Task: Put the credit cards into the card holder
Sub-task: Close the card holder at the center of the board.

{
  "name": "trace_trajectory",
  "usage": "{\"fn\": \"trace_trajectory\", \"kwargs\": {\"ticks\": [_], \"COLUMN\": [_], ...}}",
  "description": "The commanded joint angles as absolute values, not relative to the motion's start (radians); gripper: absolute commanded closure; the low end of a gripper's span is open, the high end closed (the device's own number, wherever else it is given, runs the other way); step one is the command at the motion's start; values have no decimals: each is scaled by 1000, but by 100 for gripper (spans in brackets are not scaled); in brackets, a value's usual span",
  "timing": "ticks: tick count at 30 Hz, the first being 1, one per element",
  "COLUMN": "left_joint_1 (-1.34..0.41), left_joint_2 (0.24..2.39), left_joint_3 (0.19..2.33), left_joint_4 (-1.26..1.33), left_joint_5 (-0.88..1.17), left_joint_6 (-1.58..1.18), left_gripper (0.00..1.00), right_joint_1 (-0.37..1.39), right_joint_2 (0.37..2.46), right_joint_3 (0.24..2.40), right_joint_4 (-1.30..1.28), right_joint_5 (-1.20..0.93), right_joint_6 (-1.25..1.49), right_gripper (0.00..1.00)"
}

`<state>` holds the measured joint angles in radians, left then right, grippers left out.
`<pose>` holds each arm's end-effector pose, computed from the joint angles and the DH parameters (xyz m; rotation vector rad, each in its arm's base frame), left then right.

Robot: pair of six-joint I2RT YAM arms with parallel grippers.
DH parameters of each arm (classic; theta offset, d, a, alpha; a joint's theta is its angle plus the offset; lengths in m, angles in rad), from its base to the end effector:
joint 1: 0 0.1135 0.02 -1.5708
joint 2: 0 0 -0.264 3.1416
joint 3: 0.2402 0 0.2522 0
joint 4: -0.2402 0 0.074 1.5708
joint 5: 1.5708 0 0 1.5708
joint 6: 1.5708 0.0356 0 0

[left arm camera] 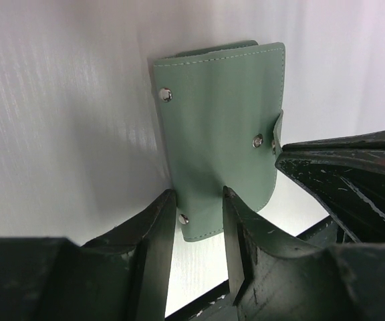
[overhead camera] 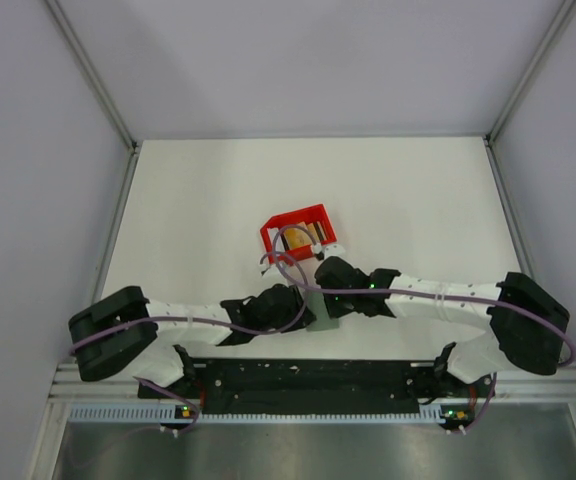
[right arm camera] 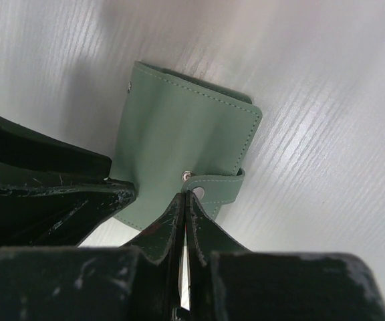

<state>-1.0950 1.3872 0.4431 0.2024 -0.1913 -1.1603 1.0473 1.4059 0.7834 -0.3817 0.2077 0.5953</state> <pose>0.1180 -0.2141 0.1362 -0.1856 2.4748 -0.8837 0.1409 0.2294 0.1880 -0.5025 2.5356 0.3672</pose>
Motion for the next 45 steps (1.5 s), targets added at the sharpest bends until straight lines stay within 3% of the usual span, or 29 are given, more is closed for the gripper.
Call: {"fn": "trace_trajectory", "kwargs": {"ticks": [1, 30, 31, 36, 45], "left_joint_1": [-1098, -1097, -1097, -1098, -1097], "left_joint_2": [1420, 1431, 1430, 1427, 1427], "left_joint_3": [442, 449, 449, 451, 456], "left_joint_4": [101, 98, 98, 101, 94], "left_joint_5": [-195, -196, -198, -201, -204], "left_joint_6": [-1118, -1103, -1104, -1104, -1106], "left_gripper": [60, 61, 61, 61, 61], "right_joint_1": [1060, 1008, 1008, 1008, 983], "right_joint_2": [1425, 1447, 1440, 1361, 1195], "right_joint_3": [793, 745, 747, 732, 690], "right_joint_4": [-325, -258, -256, -222, -209], "right_joint_5": [198, 153, 147, 112, 100], "right_joint_6": [609, 577, 571, 554, 560], "right_gripper": [100, 100, 92, 73, 70]}}
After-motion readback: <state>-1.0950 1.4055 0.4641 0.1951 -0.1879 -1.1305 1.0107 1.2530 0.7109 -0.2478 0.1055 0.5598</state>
